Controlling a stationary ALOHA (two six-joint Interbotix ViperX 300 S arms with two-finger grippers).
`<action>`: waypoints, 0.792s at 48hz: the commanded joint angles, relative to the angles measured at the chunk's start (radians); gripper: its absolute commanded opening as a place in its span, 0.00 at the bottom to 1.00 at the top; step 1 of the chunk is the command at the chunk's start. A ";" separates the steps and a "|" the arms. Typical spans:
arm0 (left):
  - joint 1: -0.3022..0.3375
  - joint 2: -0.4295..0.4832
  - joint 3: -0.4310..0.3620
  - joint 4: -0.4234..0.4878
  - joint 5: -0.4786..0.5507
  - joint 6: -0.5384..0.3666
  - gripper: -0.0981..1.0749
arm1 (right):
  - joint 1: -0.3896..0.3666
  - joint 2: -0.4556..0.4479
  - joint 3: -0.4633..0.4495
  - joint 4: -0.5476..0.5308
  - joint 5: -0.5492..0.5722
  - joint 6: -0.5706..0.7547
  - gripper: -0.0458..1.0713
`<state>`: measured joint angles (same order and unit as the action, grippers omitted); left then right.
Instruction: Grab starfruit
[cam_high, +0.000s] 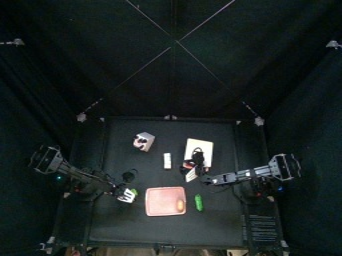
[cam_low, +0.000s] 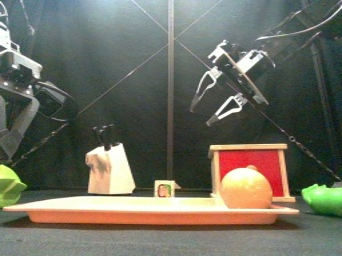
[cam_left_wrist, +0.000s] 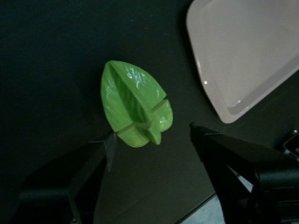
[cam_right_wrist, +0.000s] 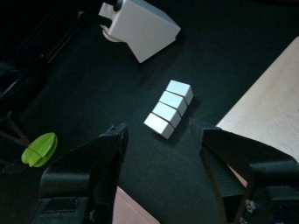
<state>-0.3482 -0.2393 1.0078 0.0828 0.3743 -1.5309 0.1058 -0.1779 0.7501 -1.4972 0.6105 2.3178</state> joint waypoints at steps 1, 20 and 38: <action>0.003 0.015 -0.009 -0.002 -0.011 0.003 0.93 | -0.002 -0.015 -0.009 -0.003 0.006 -0.002 0.85; 0.046 0.023 0.005 0.011 -0.026 0.003 0.93 | -0.005 -0.012 -0.009 -0.003 0.006 0.000 0.85; 0.078 0.026 0.012 0.028 -0.057 0.005 0.92 | -0.006 -0.009 -0.009 -0.003 0.006 0.000 0.85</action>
<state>-0.2730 -0.2132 1.0293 0.1074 0.3252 -1.5278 0.1012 -0.1749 0.7501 -1.4972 0.6121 2.3178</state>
